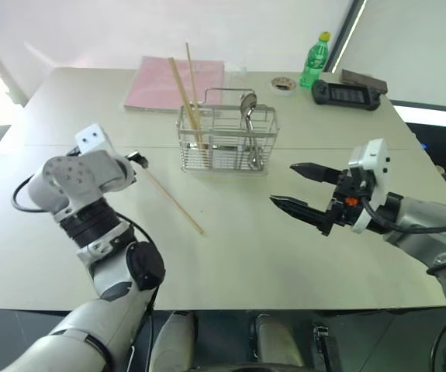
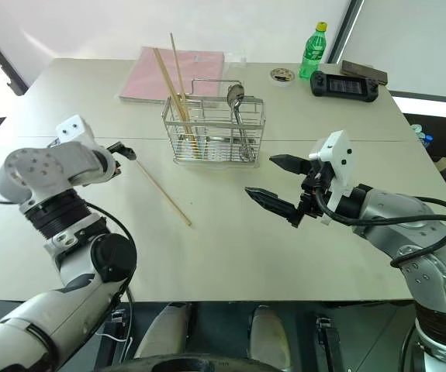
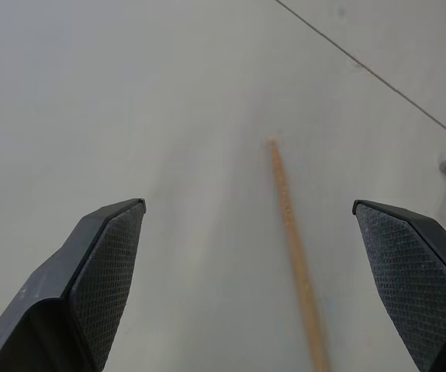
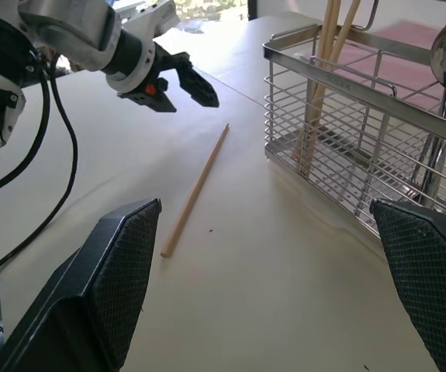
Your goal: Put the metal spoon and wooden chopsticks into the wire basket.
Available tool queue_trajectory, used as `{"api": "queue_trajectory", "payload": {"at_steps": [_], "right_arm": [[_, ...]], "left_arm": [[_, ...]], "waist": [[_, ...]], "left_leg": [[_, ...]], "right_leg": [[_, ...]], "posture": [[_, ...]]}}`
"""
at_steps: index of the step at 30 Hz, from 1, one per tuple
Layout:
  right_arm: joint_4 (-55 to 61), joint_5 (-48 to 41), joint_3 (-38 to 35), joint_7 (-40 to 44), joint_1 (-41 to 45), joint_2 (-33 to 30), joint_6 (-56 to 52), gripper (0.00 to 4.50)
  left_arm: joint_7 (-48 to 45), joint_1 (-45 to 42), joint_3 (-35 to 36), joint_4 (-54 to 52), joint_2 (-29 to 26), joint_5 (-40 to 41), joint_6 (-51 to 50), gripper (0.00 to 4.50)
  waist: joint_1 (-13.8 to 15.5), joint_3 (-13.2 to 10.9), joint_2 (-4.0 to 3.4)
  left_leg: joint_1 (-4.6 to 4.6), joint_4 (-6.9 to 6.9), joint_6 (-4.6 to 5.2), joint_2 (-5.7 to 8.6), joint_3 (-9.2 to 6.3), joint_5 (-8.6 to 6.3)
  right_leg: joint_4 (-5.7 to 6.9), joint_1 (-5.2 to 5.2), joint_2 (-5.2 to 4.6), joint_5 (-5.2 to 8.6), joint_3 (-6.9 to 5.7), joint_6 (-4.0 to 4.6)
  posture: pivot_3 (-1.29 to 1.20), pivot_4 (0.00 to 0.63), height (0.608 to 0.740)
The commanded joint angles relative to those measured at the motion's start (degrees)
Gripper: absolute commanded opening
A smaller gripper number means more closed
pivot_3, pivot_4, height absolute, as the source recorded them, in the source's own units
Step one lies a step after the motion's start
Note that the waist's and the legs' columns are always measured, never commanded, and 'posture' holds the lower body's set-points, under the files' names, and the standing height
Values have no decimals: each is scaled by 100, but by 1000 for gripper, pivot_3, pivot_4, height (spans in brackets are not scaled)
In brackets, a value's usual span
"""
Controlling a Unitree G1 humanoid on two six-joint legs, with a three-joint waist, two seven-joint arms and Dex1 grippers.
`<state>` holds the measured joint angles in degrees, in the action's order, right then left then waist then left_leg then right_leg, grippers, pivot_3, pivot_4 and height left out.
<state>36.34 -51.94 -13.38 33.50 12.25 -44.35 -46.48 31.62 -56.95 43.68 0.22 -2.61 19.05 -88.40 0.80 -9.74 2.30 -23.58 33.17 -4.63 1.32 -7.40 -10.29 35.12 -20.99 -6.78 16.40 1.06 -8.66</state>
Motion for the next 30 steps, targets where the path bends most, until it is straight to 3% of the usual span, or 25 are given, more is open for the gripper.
{"api": "queue_trajectory", "payload": {"at_steps": [1, 8, 20, 23, 29, 30], "right_arm": [[208, 13, -83, -57, -5, 24, 144, 4500], [253, -33, -125, -174, -66, 59, 153, 4500], [354, -116, -231, -428, -186, 118, 181, 4500], [352, -151, -264, -489, -179, 115, 184, 4500], [324, -176, -288, -574, -153, 133, 206, 4500], [316, -187, -292, -588, -142, 138, 207, 4500]], "left_arm": [[77, -311, -75, 418, 142, -386, 185, 4484], [334, -422, 223, 1365, 346, -888, 684, 4484], [1039, -915, 850, 3219, 245, -677, 1778, 4484], [1178, -954, 932, 3396, 219, -591, 1903, 3236], [1322, -1003, 1013, 3549, 199, -421, 1966, 153], [1363, -1009, 1030, 3548, 203, -390, 1976, 30]], "waist": [[-8, 0, 0], [-6, 1, -2], [1, 30, -52], [4, 40, -69], [49, 42, -72], [64, 42, -72]], "left_leg": [[0, -1, 0, 0, 0, 0], [1, -2, 0, -1, 1, 0], [16, 3, -2, 0, 2, 0], [19, 3, -2, 0, 2, 0], [20, 6, -3, 2, 2, 1], [19, 6, -3, 2, 2, 1]], "right_leg": [[2, -2, 0, 0, 0, -1], [5, -3, 0, -1, 0, -3], [4, 17, -2, -3, -1, -10], [6, 18, -1, -3, -1, -11], [5, 23, -2, -4, -1, -14], [5, 23, -2, -4, -1, -14]], "posture": [[0, 150, 721], [0, 150, 721], [0, 150, 721], [0, 150, 721], [0, 150, 721], [0, 150, 721]]}}
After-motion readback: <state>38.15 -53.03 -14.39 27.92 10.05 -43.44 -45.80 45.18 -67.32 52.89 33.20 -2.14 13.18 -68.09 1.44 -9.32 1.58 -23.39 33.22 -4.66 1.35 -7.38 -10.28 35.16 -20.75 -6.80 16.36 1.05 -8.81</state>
